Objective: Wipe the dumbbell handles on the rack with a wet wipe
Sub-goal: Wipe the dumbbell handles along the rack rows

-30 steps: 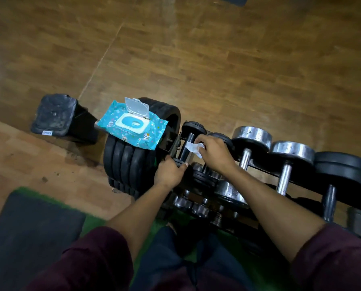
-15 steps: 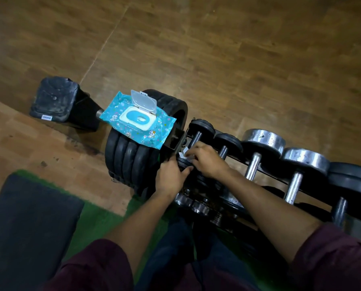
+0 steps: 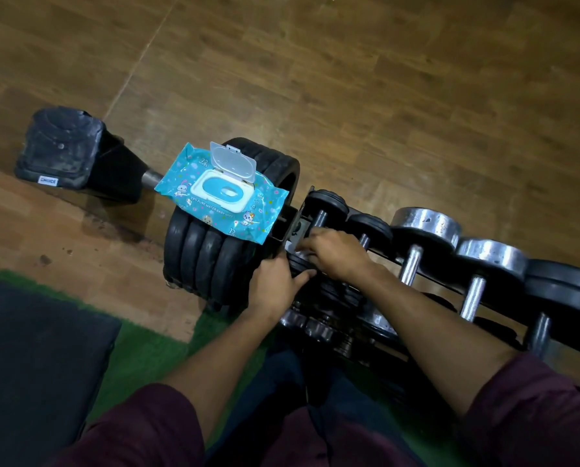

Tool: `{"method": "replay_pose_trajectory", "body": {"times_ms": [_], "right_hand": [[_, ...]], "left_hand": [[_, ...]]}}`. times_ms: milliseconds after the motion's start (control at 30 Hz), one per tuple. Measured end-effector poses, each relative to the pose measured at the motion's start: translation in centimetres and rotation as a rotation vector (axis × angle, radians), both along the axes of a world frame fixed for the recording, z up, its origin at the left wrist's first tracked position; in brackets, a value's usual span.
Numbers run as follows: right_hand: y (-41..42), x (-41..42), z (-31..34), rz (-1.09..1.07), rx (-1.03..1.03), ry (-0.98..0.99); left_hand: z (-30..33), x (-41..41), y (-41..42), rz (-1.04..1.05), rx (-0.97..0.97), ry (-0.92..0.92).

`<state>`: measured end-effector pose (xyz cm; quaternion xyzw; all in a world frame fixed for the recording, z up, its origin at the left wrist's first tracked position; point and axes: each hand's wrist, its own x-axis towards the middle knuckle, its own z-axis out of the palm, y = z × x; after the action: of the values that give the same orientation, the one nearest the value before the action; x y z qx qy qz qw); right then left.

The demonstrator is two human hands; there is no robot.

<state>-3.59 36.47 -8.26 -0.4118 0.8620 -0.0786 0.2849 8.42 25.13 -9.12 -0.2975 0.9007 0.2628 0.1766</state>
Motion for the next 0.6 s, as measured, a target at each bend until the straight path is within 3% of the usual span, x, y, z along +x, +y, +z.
{"method": "replay_pose_trajectory", "body": {"times_ms": [100, 267, 367, 500, 600], "right_hand": [[-0.1, -0.6, -0.2, -0.145, -0.004, 0.106], [-0.8, -0.1, -0.1, 0.004, 0.021, 0.100], [-0.2, -1.0, -0.4, -0.189, 0.006, 0.128], [-0.4, -0.8, -0.3, -0.075, 0.029, 0.108], [0.0, -1.3, 0.0, -0.202, 0.020, 0.136]], "left_hand": [[0.2, -0.1, 0.0, -0.005, 0.003, -0.003], [0.1, -0.1, -0.3, -0.007, 0.015, -0.020], [0.3, -0.3, -0.1, -0.013, 0.006, -0.018], [0.4, -0.4, -0.3, -0.023, -0.003, -0.022], [0.4, -0.5, -0.2, -0.027, -0.003, -0.037]]}}
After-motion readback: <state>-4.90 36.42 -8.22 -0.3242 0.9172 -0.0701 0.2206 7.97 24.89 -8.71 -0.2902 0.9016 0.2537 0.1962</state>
